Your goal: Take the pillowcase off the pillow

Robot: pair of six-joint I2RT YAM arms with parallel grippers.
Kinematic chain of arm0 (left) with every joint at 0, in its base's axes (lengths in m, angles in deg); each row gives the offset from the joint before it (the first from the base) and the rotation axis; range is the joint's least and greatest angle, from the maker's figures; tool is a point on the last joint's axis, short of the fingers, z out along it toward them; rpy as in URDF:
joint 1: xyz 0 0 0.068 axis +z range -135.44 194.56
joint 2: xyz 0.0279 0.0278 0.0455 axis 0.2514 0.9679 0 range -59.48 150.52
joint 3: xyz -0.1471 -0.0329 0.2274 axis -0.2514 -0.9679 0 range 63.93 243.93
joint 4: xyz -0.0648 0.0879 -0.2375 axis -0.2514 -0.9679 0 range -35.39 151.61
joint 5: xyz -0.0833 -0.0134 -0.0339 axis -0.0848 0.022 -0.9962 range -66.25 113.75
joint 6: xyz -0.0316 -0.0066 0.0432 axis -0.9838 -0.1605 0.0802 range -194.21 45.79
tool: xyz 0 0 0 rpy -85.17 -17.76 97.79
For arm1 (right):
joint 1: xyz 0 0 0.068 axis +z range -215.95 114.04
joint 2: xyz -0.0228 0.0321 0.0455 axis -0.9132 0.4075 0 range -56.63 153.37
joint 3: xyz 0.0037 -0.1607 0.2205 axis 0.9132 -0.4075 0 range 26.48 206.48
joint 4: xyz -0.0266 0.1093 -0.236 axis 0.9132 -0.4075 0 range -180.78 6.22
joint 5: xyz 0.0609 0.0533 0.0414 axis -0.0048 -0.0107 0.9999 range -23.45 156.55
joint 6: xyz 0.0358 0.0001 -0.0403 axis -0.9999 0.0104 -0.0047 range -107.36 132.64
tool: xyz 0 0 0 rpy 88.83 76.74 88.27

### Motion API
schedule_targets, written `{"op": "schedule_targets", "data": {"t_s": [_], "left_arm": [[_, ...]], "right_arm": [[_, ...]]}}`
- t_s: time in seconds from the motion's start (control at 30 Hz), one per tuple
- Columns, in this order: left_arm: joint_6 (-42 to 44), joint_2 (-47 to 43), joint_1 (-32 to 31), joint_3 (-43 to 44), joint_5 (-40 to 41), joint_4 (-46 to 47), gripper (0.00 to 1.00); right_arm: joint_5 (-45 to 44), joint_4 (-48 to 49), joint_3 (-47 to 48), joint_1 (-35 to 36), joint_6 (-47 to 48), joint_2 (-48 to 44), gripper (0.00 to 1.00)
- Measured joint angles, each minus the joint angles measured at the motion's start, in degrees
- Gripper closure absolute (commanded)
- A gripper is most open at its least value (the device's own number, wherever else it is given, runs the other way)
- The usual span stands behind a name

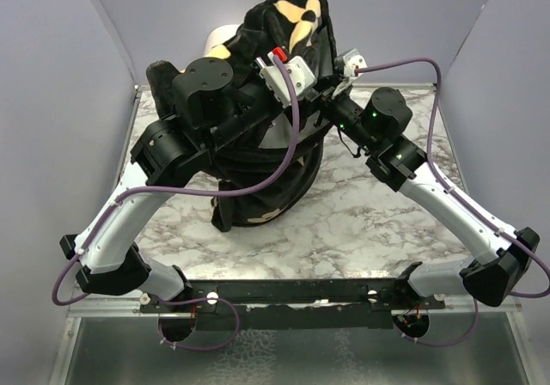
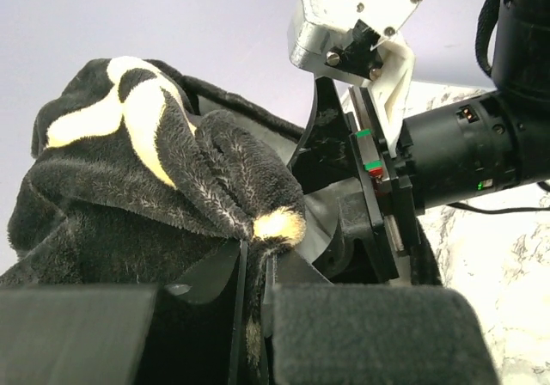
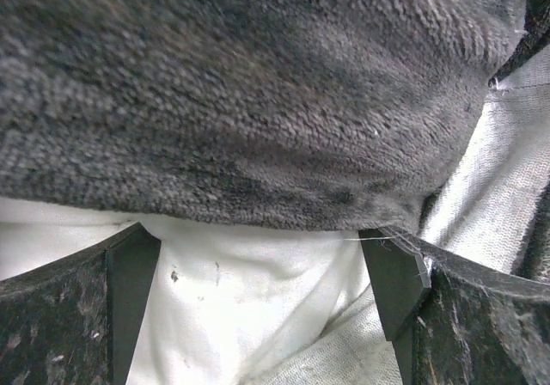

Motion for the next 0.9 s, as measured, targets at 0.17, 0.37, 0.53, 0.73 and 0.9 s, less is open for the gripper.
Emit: {"op": "schedule_targets", "data": {"t_s": [0.17, 0.37, 0.53, 0.73, 0.9], "left_arm": [[-1.11, 2.29, 0.24, 4.94, -1.05, -2.82, 1.00], [-1.33, 3.80, 0.37, 7.76, -1.16, -5.35, 1.00], [-0.87, 3.67, 0.39, 7.72, -0.70, -5.53, 1.00], [3.15, 0.22, 1.49, 2.64, 2.73, -1.60, 1.00], [11.76, -5.05, 3.19, -7.89, 10.43, 10.05, 1.00]], "right_arm": [[0.07, 8.92, -1.46, 0.02, -1.44, 2.12, 0.01], [4.87, 20.06, -1.42, -0.20, -6.40, 7.37, 0.71], [8.22, 25.46, -1.36, -0.37, -11.08, 10.23, 0.99], [7.91, 28.17, -3.52, -0.42, -12.70, 8.66, 0.99], [3.63, 27.45, -7.48, -0.28, -12.37, 4.48, 0.99]]}}
